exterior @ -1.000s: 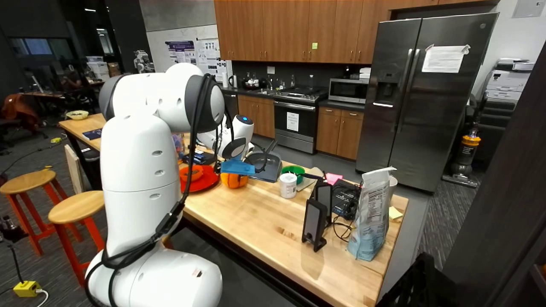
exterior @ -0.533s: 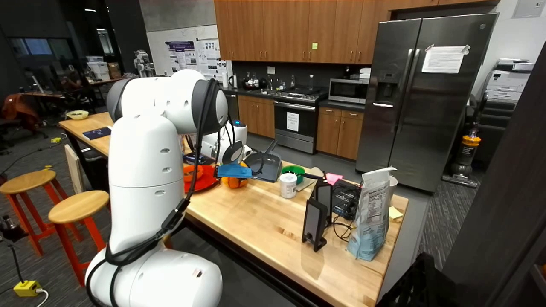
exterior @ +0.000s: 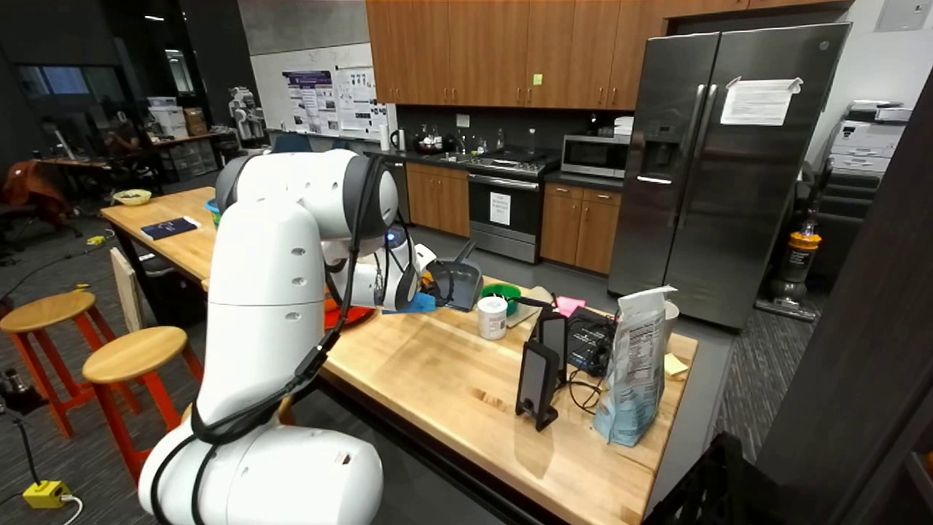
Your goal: Push the pumpkin to the left and place it on the dustpan.
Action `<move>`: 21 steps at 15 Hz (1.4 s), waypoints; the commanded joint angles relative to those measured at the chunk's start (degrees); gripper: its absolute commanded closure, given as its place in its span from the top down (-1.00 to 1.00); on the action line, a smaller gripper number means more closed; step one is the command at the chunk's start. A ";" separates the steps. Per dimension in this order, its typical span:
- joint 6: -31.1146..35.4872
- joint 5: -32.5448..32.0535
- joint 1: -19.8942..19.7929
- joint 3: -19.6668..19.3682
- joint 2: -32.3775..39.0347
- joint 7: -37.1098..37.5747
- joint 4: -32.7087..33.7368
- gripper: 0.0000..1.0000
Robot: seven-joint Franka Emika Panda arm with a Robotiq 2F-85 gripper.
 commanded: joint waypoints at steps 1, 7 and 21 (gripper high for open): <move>11.36 1.46 12.84 -15.47 3.70 2.76 1.21 1.00; 14.96 23.63 36.68 -41.38 13.78 -1.09 10.24 1.00; 14.41 31.36 50.11 -57.55 23.25 3.65 12.63 1.00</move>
